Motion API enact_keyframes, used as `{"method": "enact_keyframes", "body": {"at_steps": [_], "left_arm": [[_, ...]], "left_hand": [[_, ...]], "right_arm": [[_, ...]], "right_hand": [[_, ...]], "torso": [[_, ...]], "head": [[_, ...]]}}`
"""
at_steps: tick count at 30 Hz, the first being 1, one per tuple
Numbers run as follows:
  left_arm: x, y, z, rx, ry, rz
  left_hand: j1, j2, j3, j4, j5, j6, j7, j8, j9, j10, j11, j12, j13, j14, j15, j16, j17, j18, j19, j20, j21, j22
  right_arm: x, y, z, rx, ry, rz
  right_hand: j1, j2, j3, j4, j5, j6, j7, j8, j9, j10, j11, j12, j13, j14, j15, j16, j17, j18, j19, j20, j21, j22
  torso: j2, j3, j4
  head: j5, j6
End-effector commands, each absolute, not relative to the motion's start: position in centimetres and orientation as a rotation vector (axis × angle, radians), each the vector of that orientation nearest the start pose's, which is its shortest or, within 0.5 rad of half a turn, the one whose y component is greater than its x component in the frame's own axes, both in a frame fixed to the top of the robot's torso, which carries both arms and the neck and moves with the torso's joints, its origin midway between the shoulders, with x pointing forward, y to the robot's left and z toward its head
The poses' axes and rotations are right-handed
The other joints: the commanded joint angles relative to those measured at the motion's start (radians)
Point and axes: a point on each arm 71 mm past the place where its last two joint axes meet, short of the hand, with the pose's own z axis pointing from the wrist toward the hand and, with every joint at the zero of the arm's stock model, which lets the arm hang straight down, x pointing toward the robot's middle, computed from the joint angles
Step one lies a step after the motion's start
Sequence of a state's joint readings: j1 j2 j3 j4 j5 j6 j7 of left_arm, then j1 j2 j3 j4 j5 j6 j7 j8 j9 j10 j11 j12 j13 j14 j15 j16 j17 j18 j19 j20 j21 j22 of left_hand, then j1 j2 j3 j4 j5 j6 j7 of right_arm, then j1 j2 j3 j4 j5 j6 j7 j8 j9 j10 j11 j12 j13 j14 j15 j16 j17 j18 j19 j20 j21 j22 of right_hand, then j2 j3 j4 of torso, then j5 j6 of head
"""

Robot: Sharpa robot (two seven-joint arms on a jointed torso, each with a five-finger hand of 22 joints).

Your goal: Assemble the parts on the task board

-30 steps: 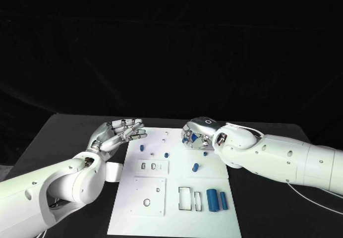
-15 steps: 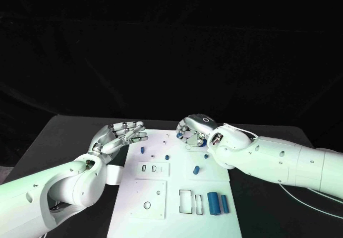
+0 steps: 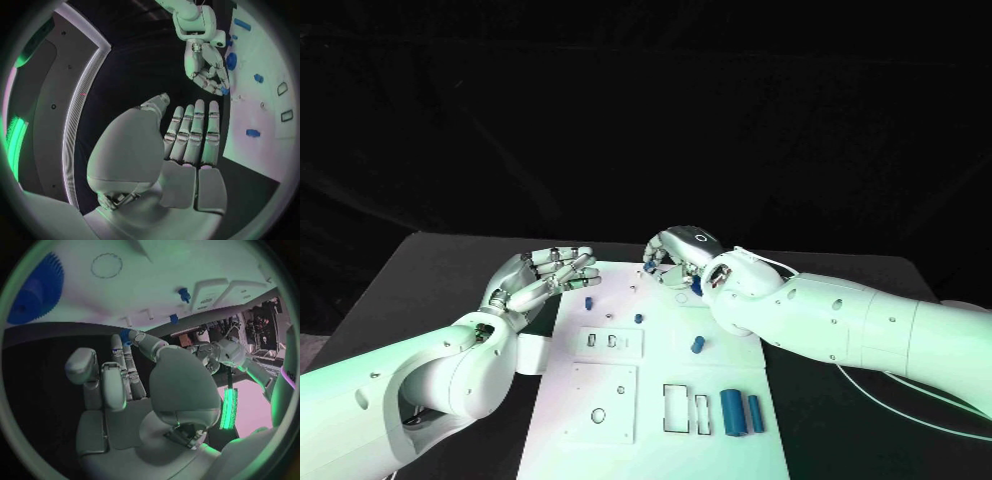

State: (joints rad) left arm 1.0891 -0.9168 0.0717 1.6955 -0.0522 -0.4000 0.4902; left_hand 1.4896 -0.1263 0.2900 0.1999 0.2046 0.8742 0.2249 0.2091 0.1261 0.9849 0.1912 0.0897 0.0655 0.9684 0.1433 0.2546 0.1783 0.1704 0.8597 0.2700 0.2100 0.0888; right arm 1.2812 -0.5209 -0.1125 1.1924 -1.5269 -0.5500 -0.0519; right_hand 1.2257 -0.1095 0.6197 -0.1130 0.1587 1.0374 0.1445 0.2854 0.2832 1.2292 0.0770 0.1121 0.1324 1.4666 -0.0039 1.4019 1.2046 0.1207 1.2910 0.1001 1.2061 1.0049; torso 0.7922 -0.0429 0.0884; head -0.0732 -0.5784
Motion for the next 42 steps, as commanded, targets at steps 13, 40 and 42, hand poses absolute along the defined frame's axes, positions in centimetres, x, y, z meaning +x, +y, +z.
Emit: {"method": "enact_keyframes", "body": {"at_steps": [13, 40, 42], "left_arm": [[45.3, 19.7, -16.4, -1.064, 1.295, -1.66], [45.6, 19.7, -16.0, -1.06, 1.293, -1.656], [45.6, 19.7, -16.0, -1.061, 1.293, -1.655]], "left_hand": [[-0.003, -0.008, 0.006, -0.001, -0.002, -0.008, 0.024, -0.005, -0.002, -0.007, 0.005, -0.007, -0.001, -0.003, 0.008, -0.004, 0.002, 0.014, 0.005, -0.001, 0.003, -0.002], [-0.003, -0.007, 0.008, -0.001, -0.002, -0.008, 0.025, -0.006, -0.002, -0.007, 0.005, -0.008, -0.001, -0.004, 0.008, -0.005, 0.002, 0.014, 0.005, -0.001, 0.003, -0.003], [-0.003, -0.007, 0.008, -0.001, -0.002, -0.008, 0.025, -0.006, -0.002, -0.007, 0.005, -0.008, -0.001, -0.004, 0.008, -0.005, 0.002, 0.014, 0.005, -0.001, 0.003, -0.003]], "right_arm": [[54.9, -11.6, -17.2, -0.237, 1.404, 0.621], [54.7, -10.8, -18.0, -0.248, 1.441, 0.647], [54.7, -10.9, -18.0, -0.247, 1.44, 0.648]], "right_hand": [[0.006, 0.011, 0.005, 0.002, 0.0, -0.011, 0.002, 0.005, 0.014, -0.009, 0.0, -0.005, 0.001, 0.04, 0.002, 0.008, 0.004, -0.01, -0.006, 0.0, 0.003, -0.001], [0.001, 0.008, 0.004, 0.004, -0.001, -0.018, 0.004, 0.006, 0.02, -0.012, 0.002, -0.008, 0.002, 0.042, 0.004, 0.014, 0.014, -0.011, -0.005, 0.002, 0.008, 0.007], [0.001, 0.008, 0.004, 0.005, 0.0, -0.018, 0.004, 0.006, 0.021, -0.012, 0.002, -0.008, 0.002, 0.042, 0.004, 0.014, 0.014, -0.011, -0.005, 0.002, 0.008, 0.007]], "torso": [[0.003, 0.0002, -0.0002], [0.007, -0.0026, 0.0015], [0.007, -0.0028, 0.0012]], "head": [[0.007, -0.001], [0.011, -0.007], [0.011, -0.007]]}}
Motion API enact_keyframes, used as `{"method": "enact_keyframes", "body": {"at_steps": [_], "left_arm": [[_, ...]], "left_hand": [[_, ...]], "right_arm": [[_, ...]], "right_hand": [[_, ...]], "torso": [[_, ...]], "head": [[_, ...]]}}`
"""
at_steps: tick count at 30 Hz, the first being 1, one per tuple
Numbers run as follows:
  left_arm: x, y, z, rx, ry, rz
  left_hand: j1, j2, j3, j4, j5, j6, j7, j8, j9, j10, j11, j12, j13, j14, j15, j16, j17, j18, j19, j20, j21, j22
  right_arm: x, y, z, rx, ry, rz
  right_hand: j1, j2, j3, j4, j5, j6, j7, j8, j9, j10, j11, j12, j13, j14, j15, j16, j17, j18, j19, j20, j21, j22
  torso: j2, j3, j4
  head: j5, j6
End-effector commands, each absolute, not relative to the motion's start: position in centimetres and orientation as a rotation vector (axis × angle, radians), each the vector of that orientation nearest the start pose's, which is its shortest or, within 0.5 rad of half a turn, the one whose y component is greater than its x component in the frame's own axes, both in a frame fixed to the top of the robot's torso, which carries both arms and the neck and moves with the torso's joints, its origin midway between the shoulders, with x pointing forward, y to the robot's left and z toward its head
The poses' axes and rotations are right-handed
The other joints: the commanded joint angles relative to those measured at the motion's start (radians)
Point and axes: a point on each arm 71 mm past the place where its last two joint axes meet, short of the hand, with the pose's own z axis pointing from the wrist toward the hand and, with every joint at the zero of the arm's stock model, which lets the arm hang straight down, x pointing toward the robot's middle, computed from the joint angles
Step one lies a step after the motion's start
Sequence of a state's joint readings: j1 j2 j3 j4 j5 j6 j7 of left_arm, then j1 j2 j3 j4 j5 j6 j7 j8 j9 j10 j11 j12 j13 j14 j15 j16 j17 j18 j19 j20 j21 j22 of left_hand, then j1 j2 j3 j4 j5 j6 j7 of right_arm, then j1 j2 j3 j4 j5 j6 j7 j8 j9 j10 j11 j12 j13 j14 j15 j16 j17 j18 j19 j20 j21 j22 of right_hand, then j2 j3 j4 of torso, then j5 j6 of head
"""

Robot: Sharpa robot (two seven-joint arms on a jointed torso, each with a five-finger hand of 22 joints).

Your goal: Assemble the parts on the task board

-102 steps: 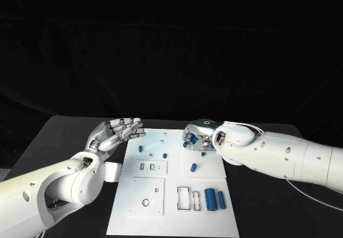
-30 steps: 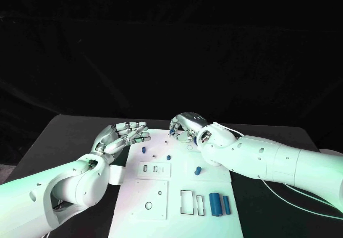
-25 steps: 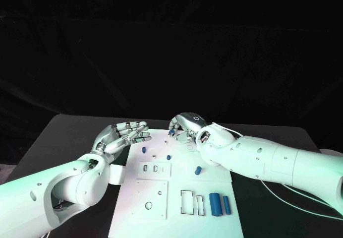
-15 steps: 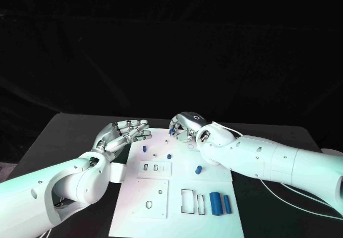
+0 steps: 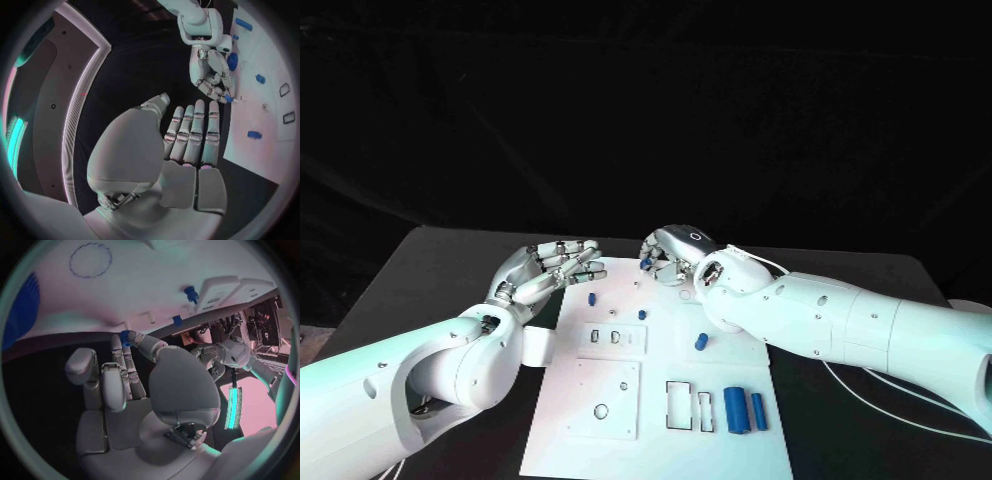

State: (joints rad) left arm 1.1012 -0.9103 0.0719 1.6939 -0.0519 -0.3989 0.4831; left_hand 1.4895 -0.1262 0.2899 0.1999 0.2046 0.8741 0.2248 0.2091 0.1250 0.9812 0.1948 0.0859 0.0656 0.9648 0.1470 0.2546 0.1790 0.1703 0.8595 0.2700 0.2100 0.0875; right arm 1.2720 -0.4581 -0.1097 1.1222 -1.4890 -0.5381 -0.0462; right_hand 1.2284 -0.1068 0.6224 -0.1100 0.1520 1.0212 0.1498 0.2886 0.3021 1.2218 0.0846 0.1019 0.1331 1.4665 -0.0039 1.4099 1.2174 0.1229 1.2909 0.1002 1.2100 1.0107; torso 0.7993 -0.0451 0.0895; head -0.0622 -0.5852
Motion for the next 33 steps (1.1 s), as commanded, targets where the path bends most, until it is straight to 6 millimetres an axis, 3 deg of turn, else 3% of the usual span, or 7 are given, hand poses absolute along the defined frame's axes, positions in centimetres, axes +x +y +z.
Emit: {"method": "enact_keyframes", "body": {"at_steps": [1, 20, 22, 25, 33], "left_arm": [[45.57, 19.7, -16.01, -1.061, 1.294, -1.654], [45.51, 19.65, -15.97, -1.063, 1.295, -1.653], [45.52, 19.67, -15.97, -1.064, 1.294, -1.652], [45.55, 19.68, -15.97, -1.064, 1.295, -1.652], [45.62, 19.82, -16.01, -1.072, 1.293, -1.648]], "left_hand": [[-0.003, -0.006, 0.009, -0.001, -0.002, -0.008, 0.025, -0.006, -0.001, -0.003, 0.002, -0.005, -0.001, 0.0, 0.004, -0.005, 0.001, 0.014, 0.005, 0.0, 0.003, -0.002], [-0.003, -0.006, 0.009, -0.001, -0.002, -0.008, 0.025, -0.006, -0.001, -0.003, 0.002, -0.005, -0.001, 0.0, 0.005, -0.005, 0.001, 0.014, 0.005, 0.0, 0.003, -0.002], [-0.003, -0.006, 0.009, -0.001, -0.002, -0.008, 0.025, -0.006, -0.001, -0.003, 0.002, -0.005, -0.001, 0.0, 0.005, -0.005, 0.001, 0.014, 0.005, 0.0, 0.003, -0.002], [-0.003, -0.006, 0.009, -0.001, -0.002, -0.008, 0.025, -0.006, -0.001, -0.003, 0.002, -0.005, -0.001, 0.0, 0.005, -0.005, 0.001, 0.014, 0.005, 0.0, 0.003, -0.002], [-0.003, -0.006, 0.011, -0.001, -0.002, -0.009, 0.026, -0.007, -0.002, -0.004, 0.002, -0.006, -0.001, -0.001, 0.005, -0.006, 0.002, 0.014, 0.005, 0.0, 0.002, -0.002]], "right_arm": [[54.67, -10.94, -17.96, -0.247, 1.44, 0.648], [54.72, -11.12, -17.94, -0.236, 1.436, 0.651], [54.78, -11.14, -17.96, -0.234, 1.437, 0.651], [54.84, -11.17, -17.98, -0.232, 1.44, 0.651], [54.63, -11.81, -17.86, -0.22, 1.433, 0.654]], "right_hand": [[-0.002, 0.005, 0.001, 0.002, 0.006, -0.002, -0.002, 0.003, 0.002, -0.005, -0.005, 0.003, 0.001, 0.042, 0.004, 0.007, 0.002, -0.013, -0.005, 0.002, 0.004, 0.001], [-0.01, -0.002, -0.001, 0.006, 0.007, -0.019, 0.003, -0.001, 0.01, -0.014, -0.001, -0.003, 0.002, 0.043, 0.007, 0.013, 0.009, -0.013, -0.007, 0.005, 0.005, 0.003], [-0.024, -0.016, -0.002, 0.013, -0.004, -0.067, 0.022, -0.026, 0.005, -0.057, 0.014, -0.025, -0.006, 0.042, 0.019, 0.014, 0.008, -0.012, -0.016, 0.011, -0.002, -0.006], [-0.045, -0.059, -0.023, 0.021, -0.023, -0.189, 0.059, -0.1, -0.019, -0.172, 0.054, -0.039, -0.032, 0.018, 0.053, -0.019, -0.065, 0.003, -0.076, 0.038, -0.068, -0.097], [-0.041, -0.06, -0.038, 0.028, -0.023, -0.185, 0.064, -0.104, -0.015, -0.191, 0.058, -0.024, -0.038, 0.013, 0.057, -0.023, -0.076, 0.009, -0.083, 0.049, -0.076, -0.103]], "torso": [[0.001, -0.0006, -0.0001], [0.003, -0.0018, 0.0019], [0.003, -0.002, 0.0018], [0.003, -0.002, 0.0034], [0.003, -0.0017, 0.0035]], "head": [[0.001, -0.001], [0.003, 0.005], [0.003, 0.005], [0.002, 0.006], [0.002, 0.006]]}}
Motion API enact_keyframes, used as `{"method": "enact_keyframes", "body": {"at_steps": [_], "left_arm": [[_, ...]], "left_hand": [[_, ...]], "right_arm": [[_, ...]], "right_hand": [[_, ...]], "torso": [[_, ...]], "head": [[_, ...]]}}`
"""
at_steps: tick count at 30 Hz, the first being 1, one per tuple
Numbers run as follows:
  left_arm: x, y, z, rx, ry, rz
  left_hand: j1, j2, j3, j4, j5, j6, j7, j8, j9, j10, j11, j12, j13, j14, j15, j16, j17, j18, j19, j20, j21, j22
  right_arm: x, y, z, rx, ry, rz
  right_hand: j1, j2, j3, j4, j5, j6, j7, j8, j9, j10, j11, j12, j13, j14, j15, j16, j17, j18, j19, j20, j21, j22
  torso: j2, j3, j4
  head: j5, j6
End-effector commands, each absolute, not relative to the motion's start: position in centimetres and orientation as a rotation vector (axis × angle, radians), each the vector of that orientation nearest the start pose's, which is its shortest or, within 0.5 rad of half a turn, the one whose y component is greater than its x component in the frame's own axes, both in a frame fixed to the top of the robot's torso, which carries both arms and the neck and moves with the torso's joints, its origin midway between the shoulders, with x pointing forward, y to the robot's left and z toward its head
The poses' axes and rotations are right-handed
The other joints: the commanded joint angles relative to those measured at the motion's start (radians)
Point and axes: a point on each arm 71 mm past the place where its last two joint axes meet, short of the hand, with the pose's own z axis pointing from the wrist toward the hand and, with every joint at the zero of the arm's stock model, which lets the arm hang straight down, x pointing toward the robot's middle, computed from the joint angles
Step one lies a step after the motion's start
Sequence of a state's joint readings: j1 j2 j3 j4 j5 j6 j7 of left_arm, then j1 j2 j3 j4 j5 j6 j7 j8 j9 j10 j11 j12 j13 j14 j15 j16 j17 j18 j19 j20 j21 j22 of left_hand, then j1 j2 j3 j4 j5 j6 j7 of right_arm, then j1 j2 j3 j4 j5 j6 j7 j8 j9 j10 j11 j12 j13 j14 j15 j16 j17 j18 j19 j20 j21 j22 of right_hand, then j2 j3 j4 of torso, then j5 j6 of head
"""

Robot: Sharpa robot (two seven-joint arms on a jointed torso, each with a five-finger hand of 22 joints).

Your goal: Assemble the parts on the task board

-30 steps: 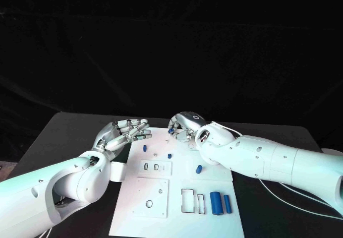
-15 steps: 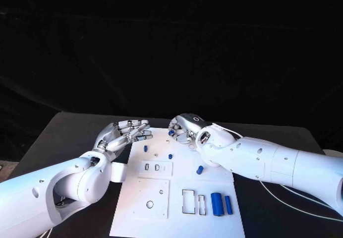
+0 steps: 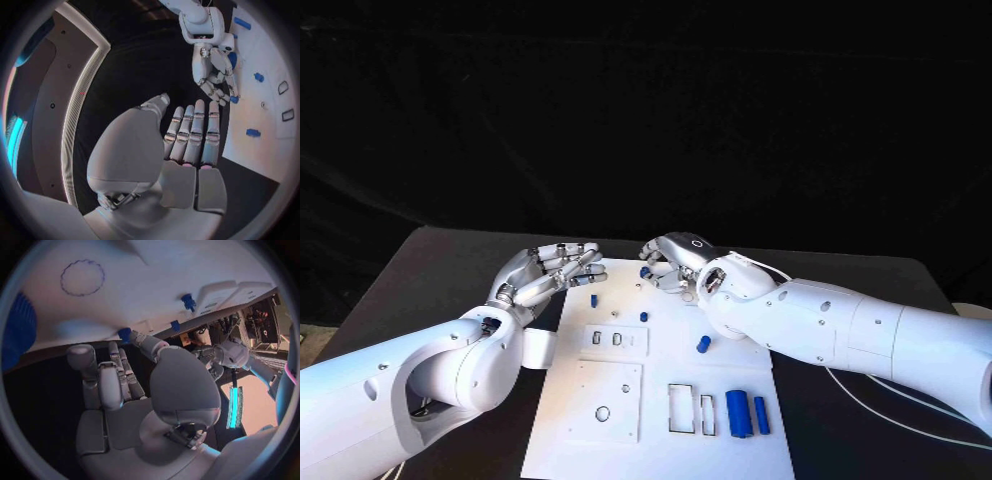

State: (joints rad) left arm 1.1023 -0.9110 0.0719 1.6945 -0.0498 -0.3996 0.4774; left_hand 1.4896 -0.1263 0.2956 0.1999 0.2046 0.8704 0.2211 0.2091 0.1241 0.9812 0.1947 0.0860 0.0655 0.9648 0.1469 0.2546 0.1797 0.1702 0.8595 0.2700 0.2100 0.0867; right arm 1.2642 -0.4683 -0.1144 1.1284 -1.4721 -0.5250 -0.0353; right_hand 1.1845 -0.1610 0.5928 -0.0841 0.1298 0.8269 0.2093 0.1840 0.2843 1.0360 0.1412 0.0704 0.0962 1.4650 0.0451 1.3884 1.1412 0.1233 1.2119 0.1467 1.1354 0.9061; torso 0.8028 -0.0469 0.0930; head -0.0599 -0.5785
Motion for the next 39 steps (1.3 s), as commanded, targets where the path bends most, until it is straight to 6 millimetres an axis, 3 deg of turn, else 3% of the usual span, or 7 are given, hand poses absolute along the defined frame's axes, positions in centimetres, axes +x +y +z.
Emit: {"method": "enact_keyframes", "body": {"at_steps": [1, 11, 17, 20, 23, 27, 39], "left_arm": [[45.6, 19.9, -16.0, -1.074, 1.292, -1.647], [45.8, 20.3, -16.1, -1.086, 1.284, -1.636], [45.8, 20.5, -16.1, -1.087, 1.28, -1.635], [45.9, 20.5, -16.1, -1.086, 1.28, -1.636], [45.9, 20.5, -16.1, -1.086, 1.279, -1.638], [45.9, 20.5, -16.2, -1.086, 1.28, -1.639], [45.9, 20.6, -16.2, -1.087, 1.283, -1.639]], "left_hand": [[-0.003, -0.006, 0.005, -0.001, -0.002, -0.005, 0.029, -0.007, -0.001, -0.004, 0.002, -0.006, -0.001, -0.001, 0.005, -0.006, 0.001, 0.014, 0.005, 0.0, 0.002, -0.001], [-0.003, -0.006, 0.006, -0.001, -0.002, -0.006, 0.03, -0.008, -0.001, -0.005, 0.003, -0.007, -0.001, -0.001, 0.005, -0.007, 0.001, 0.014, 0.005, 0.0, 0.002, -0.002], [-0.003, -0.006, 0.006, -0.001, -0.002, -0.006, 0.03, -0.008, -0.001, -0.005, 0.003, -0.007, -0.001, -0.001, 0.005, -0.007, 0.001, 0.014, 0.005, 0.0, 0.002, -0.002], [-0.003, -0.006, 0.006, -0.001, -0.002, -0.006, 0.03, -0.008, -0.001, -0.005, 0.003, -0.007, -0.001, -0.001, 0.005, -0.007, 0.001, 0.014, 0.005, 0.0, 0.002, -0.002], [-0.003, -0.006, 0.006, -0.001, -0.002, -0.006, 0.03, -0.008, -0.001, -0.005, 0.003, -0.007, -0.001, -0.001, 0.005, -0.007, 0.001, 0.014, 0.005, 0.0, 0.002, -0.002], [-0.002, -0.006, 0.007, -0.002, -0.002, -0.005, 0.03, -0.008, -0.001, -0.005, 0.003, -0.008, -0.001, -0.001, 0.005, -0.007, 0.001, 0.014, 0.005, 0.0, 0.002, -0.002], [-0.002, -0.006, 0.007, -0.002, -0.002, -0.005, 0.03, -0.008, -0.001, -0.005, 0.003, -0.008, -0.001, -0.001, 0.005, -0.007, 0.001, 0.014, 0.005, 0.0, 0.002, -0.002]], "right_arm": [[54.5, -12.2, -17.8, -0.211, 1.431, 0.656], [53.3, -17.2, -15.9, -0.078, 1.449, 0.664], [52.9, -20.8, -14.7, 0.033, 1.562, 0.647], [52.7, -21.9, -14.6, 0.06, 1.612, 0.63], [52.7, -22.7, -14.7, 0.074, 1.644, 0.612], [52.8, -23.4, -15.0, 0.075, 1.673, 0.584], [52.9, -23.5, -16.1, 0.058, 1.713, 0.556]], "right_hand": [[0.003, -0.004, -0.009, 0.004, 0.001, 0.012, 0.007, 0.002, 0.003, -0.005, 0.002, 0.01, -0.001, 0.015, 0.008, -0.001, -0.001, 0.009, -0.005, 0.004, -0.003, 0.0], [0.003, 0.006, -0.011, 0.018, 0.019, 0.036, 0.003, 0.007, 0.009, 0.045, -0.005, 0.051, 0.007, 0.024, 0.005, 0.017, 0.03, 0.002, 0.022, 0.006, 0.028, 0.045], [-0.014, -0.034, -0.065, 0.034, 0.049, 0.04, -0.034, 0.007, 0.015, 0.249, -0.054, 0.197, 0.081, 0.044, -0.031, 0.057, 0.104, -0.012, 0.071, -0.019, 0.087, 0.132], [0.005, -0.04, -0.138, 0.05, 0.081, 0.024, -0.057, 0.029, 0.035, 0.234, -0.079, 0.469, 0.317, 0.051, -0.059, 0.076, 0.135, -0.021, 0.093, -0.052, 0.11, 0.171], [0.018, -0.029, -0.164, 0.074, 0.086, -0.002, -0.054, 0.046, 0.05, 0.187, -0.076, 0.839, 0.692, 0.056, -0.056, 0.089, 0.157, -0.031, 0.107, -0.04, 0.122, 0.195], [0.018, -0.027, -0.19, 0.107, 0.081, -0.02, -0.043, 0.073, 0.066, 0.248, -0.063, 1.134, 1.007, 0.063, -0.042, 0.11, 0.203, -0.031, 0.126, -0.04, 0.143, 0.234], [0.021, -0.03, -0.21, 0.125, 0.082, -0.037, -0.038, 0.087, 0.073, 0.294, -0.057, 1.24, 1.126, 0.071, -0.037, 0.128, 0.247, -0.039, 0.148, -0.034, 0.17, 0.277]], "torso": [[0.0, 0.0001, -0.0004], [-0.005, 0.0071, -0.0163], [-0.008, 0.0118, -0.0286], [-0.008, 0.0147, -0.0325], [-0.006, 0.0174, -0.0335], [-0.006, 0.0172, -0.03], [-0.007, 0.0142, -0.0313]], "head": [[-0.002, 0.002], [-0.009, 0.009], [-0.019, 0.012], [-0.022, 0.012], [-0.025, 0.009], [-0.029, 0.006], [-0.028, 0.0]]}}
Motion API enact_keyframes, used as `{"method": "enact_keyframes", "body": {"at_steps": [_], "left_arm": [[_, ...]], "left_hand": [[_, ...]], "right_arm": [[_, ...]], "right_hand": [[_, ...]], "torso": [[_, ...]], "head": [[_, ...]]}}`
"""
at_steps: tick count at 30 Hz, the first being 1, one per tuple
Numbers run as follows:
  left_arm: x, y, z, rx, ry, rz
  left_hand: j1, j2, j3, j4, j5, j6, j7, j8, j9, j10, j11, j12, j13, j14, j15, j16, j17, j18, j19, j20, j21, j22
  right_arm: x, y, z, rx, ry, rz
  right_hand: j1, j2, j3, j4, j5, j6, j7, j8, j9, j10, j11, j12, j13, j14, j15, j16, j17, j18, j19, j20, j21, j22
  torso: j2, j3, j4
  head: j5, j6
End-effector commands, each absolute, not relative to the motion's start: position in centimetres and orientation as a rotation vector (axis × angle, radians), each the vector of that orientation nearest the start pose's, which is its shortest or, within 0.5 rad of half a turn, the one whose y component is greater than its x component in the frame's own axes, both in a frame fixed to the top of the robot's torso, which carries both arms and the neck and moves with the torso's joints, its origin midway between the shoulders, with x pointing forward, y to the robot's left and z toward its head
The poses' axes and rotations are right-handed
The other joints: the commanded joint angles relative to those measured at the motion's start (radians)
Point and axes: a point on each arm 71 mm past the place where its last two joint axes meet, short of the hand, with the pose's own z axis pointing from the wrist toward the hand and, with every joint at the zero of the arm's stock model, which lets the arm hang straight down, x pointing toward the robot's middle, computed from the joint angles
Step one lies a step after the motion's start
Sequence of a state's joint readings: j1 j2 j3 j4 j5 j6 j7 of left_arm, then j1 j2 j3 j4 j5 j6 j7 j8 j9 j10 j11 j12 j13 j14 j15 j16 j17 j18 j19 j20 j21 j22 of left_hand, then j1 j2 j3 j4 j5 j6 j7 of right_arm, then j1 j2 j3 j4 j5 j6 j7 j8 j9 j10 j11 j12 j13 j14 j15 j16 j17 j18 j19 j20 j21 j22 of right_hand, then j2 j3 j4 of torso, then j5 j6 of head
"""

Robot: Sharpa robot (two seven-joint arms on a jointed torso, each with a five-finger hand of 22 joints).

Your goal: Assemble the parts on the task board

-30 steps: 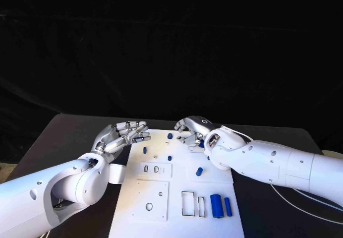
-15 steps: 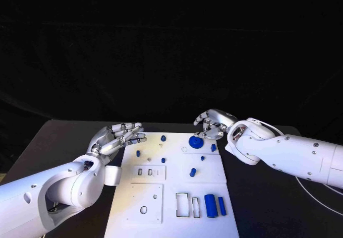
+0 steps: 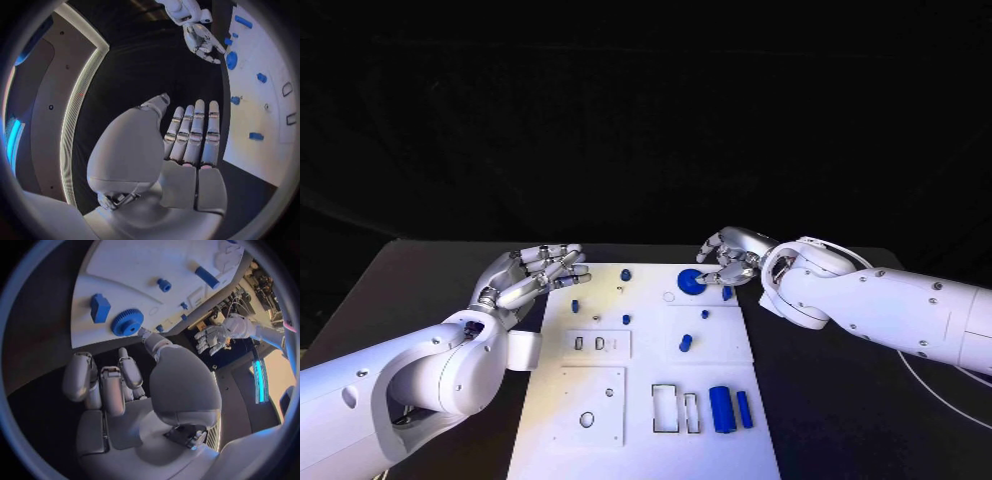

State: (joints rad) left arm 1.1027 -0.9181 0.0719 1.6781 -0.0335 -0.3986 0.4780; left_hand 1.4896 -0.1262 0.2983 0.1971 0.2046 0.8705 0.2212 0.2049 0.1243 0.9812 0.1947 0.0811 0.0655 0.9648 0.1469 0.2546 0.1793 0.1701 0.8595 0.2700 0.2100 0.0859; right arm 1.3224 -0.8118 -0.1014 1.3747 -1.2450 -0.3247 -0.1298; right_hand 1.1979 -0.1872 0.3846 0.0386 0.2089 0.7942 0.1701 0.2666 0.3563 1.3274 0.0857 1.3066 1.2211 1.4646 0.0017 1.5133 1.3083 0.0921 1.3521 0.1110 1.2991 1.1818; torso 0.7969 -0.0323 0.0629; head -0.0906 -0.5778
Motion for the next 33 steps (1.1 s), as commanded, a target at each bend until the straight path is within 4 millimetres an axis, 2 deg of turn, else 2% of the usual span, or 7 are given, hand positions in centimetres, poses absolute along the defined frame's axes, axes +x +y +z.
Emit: {"method": "enact_keyframes", "body": {"at_steps": [1, 5, 14, 27, 31, 32, 33], "left_arm": [[45.9, 20.6, -16.2, -1.087, 1.283, -1.639], [45.9, 20.6, -16.2, -1.087, 1.283, -1.639], [45.9, 20.7, -16.2, -1.088, 1.284, -1.637], [45.9, 20.8, -16.2, -1.089, 1.284, -1.635], [46.0, 20.8, -16.2, -1.09, 1.285, -1.634], [46.0, 20.8, -16.2, -1.09, 1.285, -1.634], [46.0, 20.8, -16.2, -1.09, 1.285, -1.634]], "left_hand": [[-0.002, -0.006, 0.005, 0.001, -0.002, -0.006, 0.029, -0.004, -0.002, -0.005, 0.003, -0.003, -0.001, -0.001, 0.005, -0.007, 0.002, 0.014, 0.005, 0.0, 0.002, -0.001], [-0.002, -0.006, 0.005, 0.001, -0.002, -0.006, 0.029, -0.004, -0.002, -0.005, 0.003, -0.003, -0.001, -0.001, 0.005, -0.007, 0.002, 0.014, 0.005, 0.0, 0.002, -0.001], [-0.002, -0.006, 0.007, 0.0, -0.001, -0.006, 0.029, -0.004, -0.002, -0.005, 0.003, -0.004, -0.001, -0.001, 0.005, -0.008, 0.002, 0.014, 0.005, 0.0, 0.001, -0.002], [-0.002, -0.006, 0.007, 0.0, -0.001, -0.006, 0.029, -0.004, -0.002, -0.005, 0.003, -0.004, -0.001, -0.001, 0.005, -0.008, 0.002, 0.014, 0.005, 0.0, 0.001, -0.002], [-0.002, -0.006, 0.007, 0.0, -0.001, -0.006, 0.029, -0.004, -0.002, -0.005, 0.003, -0.004, -0.001, -0.001, 0.005, -0.008, 0.002, 0.014, 0.005, 0.0, 0.001, -0.002], [-0.002, -0.006, 0.007, 0.0, -0.001, -0.006, 0.029, -0.004, -0.002, -0.005, 0.003, -0.004, -0.001, -0.001, 0.005, -0.008, 0.002, 0.014, 0.005, 0.0, 0.001, -0.002], [-0.002, -0.006, 0.007, 0.0, -0.001, -0.006, 0.029, -0.004, -0.002, -0.005, 0.003, -0.004, -0.001, -0.001, 0.005, -0.008, 0.002, 0.014, 0.005, 0.0, 0.001, -0.002]], "right_arm": [[52.9, -23.5, -16.2, 0.058, 1.714, 0.555], [53.0, -23.2, -16.7, 0.055, 1.72, 0.555], [53.0, -22.4, -17.5, 0.043, 1.726, 0.563], [53.3, -22.1, -17.8, 0.021, 1.715, 0.545], [53.2, -22.0, -17.8, -0.024, 1.695, 0.524], [53.2, -21.9, -17.8, -0.035, 1.689, 0.519], [53.2, -21.9, -17.8, -0.045, 1.684, 0.514]], "right_hand": [[0.007, -0.004, -0.002, 0.003, 0.003, -0.004, 0.001, 0.005, 0.001, 0.002, -0.001, 0.004, 0.001, 0.071, 0.007, 0.003, 0.08, -0.008, 0.008, 0.001, 0.006, 0.001], [0.01, -0.002, -0.002, 0.004, 0.005, -0.008, 0.002, 0.006, 0.002, 0.002, 0.0, 0.008, 0.006, 0.072, 0.008, 0.005, 0.084, -0.009, 0.01, 0.002, 0.009, 0.005], [0.013, -0.001, -0.002, 0.005, 0.007, -0.009, 0.002, 0.008, 0.003, 0.001, 0.0, 0.01, 0.008, 0.073, 0.008, 0.007, 0.089, -0.01, 0.012, 0.003, 0.012, 0.01], [0.025, 0.009, 0.003, 0.006, 0.009, -0.003, 0.002, 0.019, 0.007, 0.003, 0.0, 0.021, 0.021, 0.075, 0.009, 0.011, 0.1, -0.013, 0.022, 0.004, 0.025, 0.03], [0.039, 0.02, 0.014, 0.002, 0.008, 0.023, -0.002, 0.039, 0.015, 0.015, -0.003, 0.038, 0.04, 0.076, 0.007, 0.014, 0.107, -0.017, 0.031, 0.003, 0.038, 0.049], [0.065, 0.032, 0.035, -0.013, -0.015, 0.063, -0.012, 0.066, 0.027, 0.041, -0.012, 0.065, 0.074, 0.077, 0.001, 0.017, 0.115, -0.02, 0.043, -0.001, 0.053, 0.071], [0.069, 0.034, 0.041, -0.016, -0.018, 0.072, -0.016, 0.073, 0.03, 0.045, -0.015, 0.07, 0.08, 0.077, -0.002, 0.017, 0.116, -0.021, 0.045, -0.003, 0.056, 0.076]], "torso": [[-0.001, -0.0007, 0.0002], [-0.001, -0.0021, 0.003], [0.0, -0.0016, 0.0012], [0.0, -0.0007, 0.0008], [0.0, -0.0007, 0.0015], [0.0, -0.0007, 0.0015], [0.0, -0.0007, 0.0015]], "head": [[0.001, -0.001], [0.0, -0.003], [0.009, -0.003], [0.011, -0.005], [0.01, -0.005], [0.01, -0.005], [0.01, -0.005]]}}
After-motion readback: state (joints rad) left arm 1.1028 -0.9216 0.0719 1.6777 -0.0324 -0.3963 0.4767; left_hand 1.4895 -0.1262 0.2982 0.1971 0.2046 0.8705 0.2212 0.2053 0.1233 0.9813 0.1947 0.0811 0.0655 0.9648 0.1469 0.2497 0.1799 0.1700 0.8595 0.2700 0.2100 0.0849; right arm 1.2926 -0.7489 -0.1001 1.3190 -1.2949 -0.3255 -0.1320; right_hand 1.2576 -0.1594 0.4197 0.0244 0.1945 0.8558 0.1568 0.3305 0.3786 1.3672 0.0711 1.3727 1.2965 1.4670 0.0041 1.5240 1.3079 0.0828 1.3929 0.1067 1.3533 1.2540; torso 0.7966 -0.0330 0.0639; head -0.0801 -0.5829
